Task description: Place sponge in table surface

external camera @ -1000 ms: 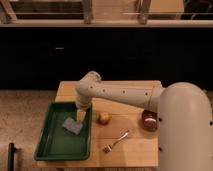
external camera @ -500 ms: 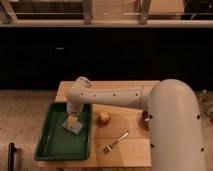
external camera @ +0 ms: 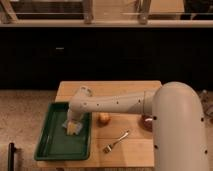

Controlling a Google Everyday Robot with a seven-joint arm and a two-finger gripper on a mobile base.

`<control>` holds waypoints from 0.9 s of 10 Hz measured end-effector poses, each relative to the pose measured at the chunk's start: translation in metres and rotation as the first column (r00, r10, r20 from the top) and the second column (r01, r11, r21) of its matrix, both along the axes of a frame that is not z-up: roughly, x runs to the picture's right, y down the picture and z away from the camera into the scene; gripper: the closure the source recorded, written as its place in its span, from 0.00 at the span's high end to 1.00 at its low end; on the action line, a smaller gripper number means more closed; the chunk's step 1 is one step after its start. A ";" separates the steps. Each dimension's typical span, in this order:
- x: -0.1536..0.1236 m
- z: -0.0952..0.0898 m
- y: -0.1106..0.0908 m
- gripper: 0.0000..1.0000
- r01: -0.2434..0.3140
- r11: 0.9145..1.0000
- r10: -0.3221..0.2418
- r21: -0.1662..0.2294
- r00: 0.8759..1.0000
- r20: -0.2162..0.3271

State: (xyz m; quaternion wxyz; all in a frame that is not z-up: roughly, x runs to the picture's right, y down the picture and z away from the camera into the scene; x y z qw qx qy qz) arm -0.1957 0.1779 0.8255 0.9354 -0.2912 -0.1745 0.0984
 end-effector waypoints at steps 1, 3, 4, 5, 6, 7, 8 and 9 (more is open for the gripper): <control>0.004 0.002 0.003 0.80 -0.031 0.999 0.031 0.007 0.999 0.005; 0.007 0.005 0.009 0.80 -0.082 0.996 0.082 0.021 0.997 0.011; 0.007 0.006 0.012 0.80 -0.103 0.994 0.103 0.028 0.995 0.011; 0.007 0.008 0.014 0.80 -0.117 0.993 0.116 0.033 0.993 0.010; 0.004 0.009 0.017 0.80 -0.126 0.991 0.126 0.034 0.992 0.015; 0.001 0.010 0.019 0.80 -0.131 0.991 0.130 0.034 0.991 0.020; -0.003 0.011 0.021 0.80 -0.135 0.990 0.134 0.031 0.991 0.028; -0.004 0.013 0.022 0.80 -0.141 0.990 0.140 0.029 0.990 0.032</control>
